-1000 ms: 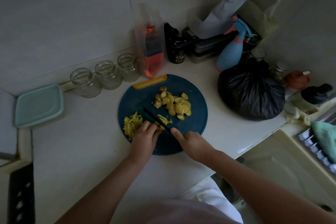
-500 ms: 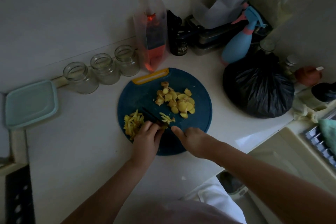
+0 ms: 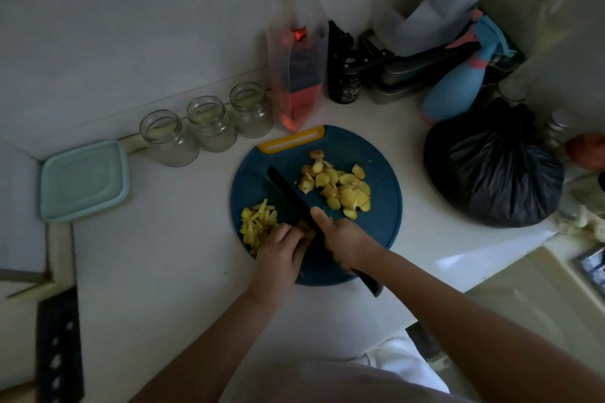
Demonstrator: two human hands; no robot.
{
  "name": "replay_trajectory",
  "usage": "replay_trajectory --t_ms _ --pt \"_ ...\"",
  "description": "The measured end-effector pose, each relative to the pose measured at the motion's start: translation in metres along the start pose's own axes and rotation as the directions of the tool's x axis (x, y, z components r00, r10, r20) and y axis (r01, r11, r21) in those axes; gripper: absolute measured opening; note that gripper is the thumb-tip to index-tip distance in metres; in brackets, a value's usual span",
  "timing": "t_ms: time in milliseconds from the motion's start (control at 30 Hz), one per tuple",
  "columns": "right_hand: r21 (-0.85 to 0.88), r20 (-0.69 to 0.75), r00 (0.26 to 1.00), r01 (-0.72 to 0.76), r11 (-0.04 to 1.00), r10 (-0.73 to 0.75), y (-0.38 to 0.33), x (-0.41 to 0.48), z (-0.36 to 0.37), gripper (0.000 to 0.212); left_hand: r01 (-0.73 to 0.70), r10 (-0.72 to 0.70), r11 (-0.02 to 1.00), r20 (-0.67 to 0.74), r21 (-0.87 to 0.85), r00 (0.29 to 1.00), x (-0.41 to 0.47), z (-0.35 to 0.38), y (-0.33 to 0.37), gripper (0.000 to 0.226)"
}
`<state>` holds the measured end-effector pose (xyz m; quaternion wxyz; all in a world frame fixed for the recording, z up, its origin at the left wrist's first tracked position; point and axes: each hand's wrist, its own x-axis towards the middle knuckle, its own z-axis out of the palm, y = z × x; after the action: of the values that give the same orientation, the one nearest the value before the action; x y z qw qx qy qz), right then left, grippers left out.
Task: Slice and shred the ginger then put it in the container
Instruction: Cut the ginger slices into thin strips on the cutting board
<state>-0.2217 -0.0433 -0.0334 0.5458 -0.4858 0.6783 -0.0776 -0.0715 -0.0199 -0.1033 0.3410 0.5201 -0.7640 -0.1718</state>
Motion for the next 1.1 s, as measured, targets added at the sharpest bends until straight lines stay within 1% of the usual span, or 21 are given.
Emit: replay_trajectory --t_ms 67,133,167,300,467,500,600,700,833,867,967,1000,1100 --pt "0.098 0.072 0.993 -0.103 0.99 0.096 0.007 -0.006 -0.008 0.062 0.0 0.0 1.0 -0.019 -0.002 1.0 -0.001 0.001 -0.001 0.022" --pt "0.123 0.136 0.984 -0.133 0.983 0.116 0.014 -0.014 -0.012 0.064 -0.001 0.001 1.0 -0.025 0.005 1.0 0.001 0.002 -0.002 0.024" --pt "0.128 0.14 0.983 -0.135 0.983 0.117 0.018 -0.017 -0.013 0.064 -0.001 0.001 1.0 -0.028 0.006 1.0 0.001 0.002 -0.001 0.024" --pt "0.076 0.088 0.992 -0.092 0.993 0.086 0.027 -0.029 -0.013 0.064 -0.012 0.012 1.0 -0.028 -0.007 1.0 0.003 0.0 0.0 0.019" --pt "-0.057 0.006 1.0 0.026 0.998 -0.026 0.033 -0.033 -0.007 0.064 -0.029 0.029 0.999 -0.004 0.027 1.0 0.002 -0.001 0.001 0.021" --pt "-0.06 -0.005 0.999 0.04 0.997 -0.04 0.034 -0.033 -0.006 0.063 -0.032 0.032 0.999 -0.001 0.03 0.999 0.001 -0.001 0.0 0.022" --pt "-0.056 -0.002 0.999 0.052 0.997 -0.052 0.036 -0.032 -0.008 0.063 -0.046 0.046 0.999 0.004 0.021 0.999 0.001 -0.001 -0.002 0.022" --pt "-0.092 0.022 0.999 0.05 0.994 -0.049 0.034 -0.032 -0.011 0.064 -0.051 0.051 0.999 0.011 0.017 0.999 0.001 -0.001 -0.003 0.02" --pt "-0.167 0.045 0.999 -0.002 0.986 0.01 0.02 -0.034 -0.012 0.066 -0.036 0.037 0.999 0.013 -0.008 0.999 0.002 -0.001 -0.004 0.021" --pt "-0.203 0.051 0.999 0.006 0.979 0.004 0.015 -0.034 -0.012 0.064 -0.026 0.026 0.999 0.012 -0.018 1.0 0.003 -0.002 -0.004 0.021" --pt "-0.246 0.041 0.998 0.048 0.968 -0.039 0.009 -0.034 -0.004 0.041 -0.01 0.011 0.999 0.012 -0.038 1.0 0.002 -0.001 -0.005 0.024" --pt "-0.253 0.022 0.999 0.048 0.966 -0.044 0.009 -0.033 -0.001 0.041 -0.006 0.007 0.999 0.012 -0.035 1.0 0.001 -0.001 -0.005 0.025" --pt "-0.324 -0.014 0.999 0.041 0.945 -0.048 0.009 -0.023 0.006 0.052 0.001 0.0 1.0 0.025 -0.011 1.0 0.001 0.001 -0.006 0.024"
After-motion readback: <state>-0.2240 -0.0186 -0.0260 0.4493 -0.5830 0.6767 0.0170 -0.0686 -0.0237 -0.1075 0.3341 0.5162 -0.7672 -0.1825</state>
